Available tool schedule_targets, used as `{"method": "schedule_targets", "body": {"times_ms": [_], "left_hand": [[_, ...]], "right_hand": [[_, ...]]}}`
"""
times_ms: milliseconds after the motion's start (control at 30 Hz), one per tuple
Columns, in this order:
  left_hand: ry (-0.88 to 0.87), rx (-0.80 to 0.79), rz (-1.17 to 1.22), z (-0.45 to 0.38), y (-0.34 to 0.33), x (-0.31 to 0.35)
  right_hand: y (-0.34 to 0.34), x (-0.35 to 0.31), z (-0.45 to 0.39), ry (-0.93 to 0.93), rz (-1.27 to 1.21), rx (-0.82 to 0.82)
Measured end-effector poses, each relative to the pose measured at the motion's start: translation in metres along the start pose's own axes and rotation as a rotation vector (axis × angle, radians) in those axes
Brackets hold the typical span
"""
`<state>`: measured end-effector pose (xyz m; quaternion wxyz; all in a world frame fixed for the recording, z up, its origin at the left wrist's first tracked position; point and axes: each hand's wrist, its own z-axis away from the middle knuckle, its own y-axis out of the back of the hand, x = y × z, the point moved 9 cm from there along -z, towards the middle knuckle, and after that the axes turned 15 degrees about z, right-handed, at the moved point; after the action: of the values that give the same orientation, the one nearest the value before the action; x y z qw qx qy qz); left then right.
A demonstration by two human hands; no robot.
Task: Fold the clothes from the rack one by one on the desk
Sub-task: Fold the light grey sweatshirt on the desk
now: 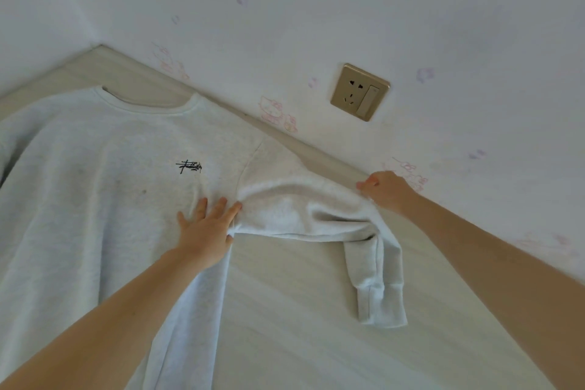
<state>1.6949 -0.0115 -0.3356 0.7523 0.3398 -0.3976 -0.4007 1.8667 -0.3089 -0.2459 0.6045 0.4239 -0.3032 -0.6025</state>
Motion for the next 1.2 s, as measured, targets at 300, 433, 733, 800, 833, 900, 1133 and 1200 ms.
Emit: {"method": "schedule_targets", "body": {"times_ms": [300,433,733,800,833,900,1133,1200], "left_hand": [[-0.006,0.155,-0.08,0.019,0.002,0.004],[-0.03,0.211,-0.113,0.024,0.011,0.008],[-0.168,0.39,-0.12,0.047,0.028,0.041],[-0.194,0.406,-0.139,0.052,0.027,0.051],[-0.182,0.369,-0.148,0.053,0.021,0.053],[-0.165,0.277,-0.138,0.053,0.003,0.059],[-0.172,0.283,-0.085,0.067,-0.025,0.042],[-0.223,0.347,-0.104,0.076,-0.023,0.042]], "right_hand": [[-0.077,0.066,0.031,-0.144,0.023,-0.366],[-0.07,0.069,0.032,-0.108,-0.221,-0.257],[0.016,0.089,0.048,0.102,0.203,0.132],[0.001,0.098,0.046,0.106,0.458,0.029],[-0.011,0.104,0.044,0.089,0.541,-0.05],[-0.029,0.108,0.04,0.034,0.578,-0.161],[-0.022,0.002,0.013,0.246,0.489,0.008],[-0.026,-0.035,0.005,0.325,0.462,-0.013]]}}
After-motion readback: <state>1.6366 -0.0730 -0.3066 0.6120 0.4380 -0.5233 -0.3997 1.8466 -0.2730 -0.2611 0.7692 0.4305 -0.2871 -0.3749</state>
